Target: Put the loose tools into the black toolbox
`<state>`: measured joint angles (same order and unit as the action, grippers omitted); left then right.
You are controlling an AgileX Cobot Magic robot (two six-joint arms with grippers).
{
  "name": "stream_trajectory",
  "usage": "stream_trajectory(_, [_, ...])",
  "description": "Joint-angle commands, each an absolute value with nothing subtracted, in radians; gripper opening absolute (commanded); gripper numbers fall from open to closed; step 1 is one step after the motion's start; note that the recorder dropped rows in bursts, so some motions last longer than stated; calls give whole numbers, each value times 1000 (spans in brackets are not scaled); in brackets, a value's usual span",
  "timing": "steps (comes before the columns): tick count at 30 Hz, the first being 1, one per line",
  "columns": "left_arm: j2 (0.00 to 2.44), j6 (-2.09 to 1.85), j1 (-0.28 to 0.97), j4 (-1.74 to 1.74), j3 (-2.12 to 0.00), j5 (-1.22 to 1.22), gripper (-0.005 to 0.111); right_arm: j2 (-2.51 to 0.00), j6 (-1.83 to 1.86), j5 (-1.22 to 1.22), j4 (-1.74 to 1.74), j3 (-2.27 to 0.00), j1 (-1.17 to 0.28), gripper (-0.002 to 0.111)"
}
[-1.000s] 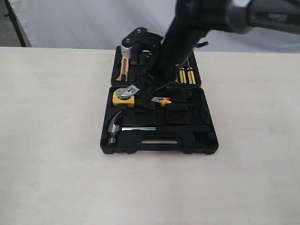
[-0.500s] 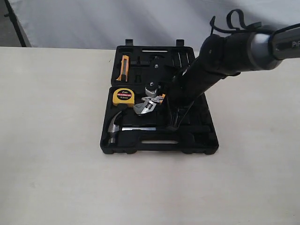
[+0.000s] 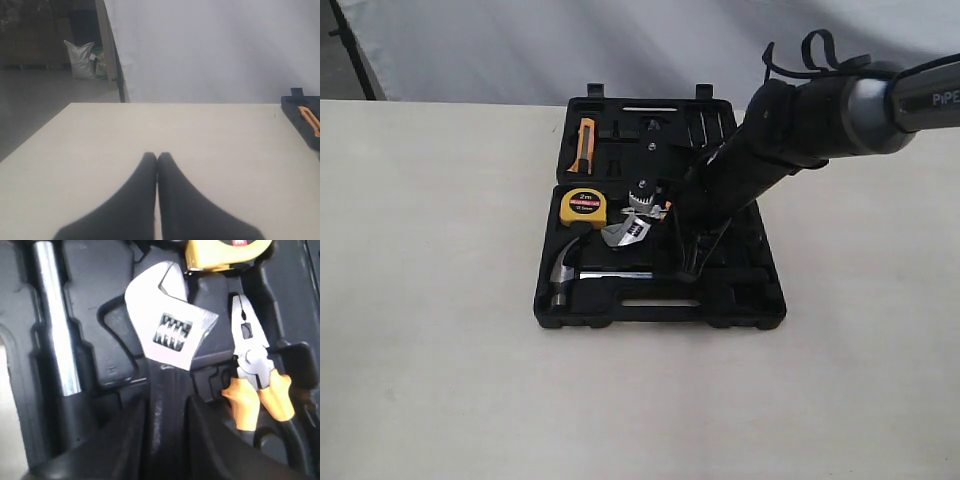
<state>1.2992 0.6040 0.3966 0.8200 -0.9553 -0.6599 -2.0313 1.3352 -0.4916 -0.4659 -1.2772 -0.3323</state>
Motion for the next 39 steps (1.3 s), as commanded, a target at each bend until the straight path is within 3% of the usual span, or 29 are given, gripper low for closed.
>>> stream_trajectory(1, [1291, 614, 393, 806, -946, -643, 1, -2056, 1342, -466, -477, -1278, -330, 5])
stream_trajectory(7, [1291, 614, 393, 806, -946, -643, 1, -2058, 1339, -429, -477, -1278, -330, 56])
stream_trajectory(10, [1291, 614, 393, 806, -946, -643, 1, -2025, 1319, -431, -477, -1278, -330, 71])
stream_trajectory(19, [1291, 614, 393, 806, -946, -643, 1, -1875, 1027, -458, -465, -1314, -298, 64])
stream_trajectory(24, [1291, 614, 393, 806, -946, -643, 1, -1897, 733, -780, -444, -1510, -201, 42])
stream_trajectory(29, [1291, 614, 393, 806, -946, -643, 1, -1960, 695, -859, -442, -1592, -168, 25])
stream_trajectory(32, [1291, 614, 393, 806, -946, -643, 1, -2007, 886, -973, -444, -1590, -172, 28])
stream_trajectory(37, [1291, 614, 393, 806, -946, -643, 1, -2070, 969, -973, -444, -1590, -176, 54])
stream_trajectory(39, [1291, 614, 393, 806, -946, -643, 1, -2092, 969, -942, -444, -1590, -176, 57])
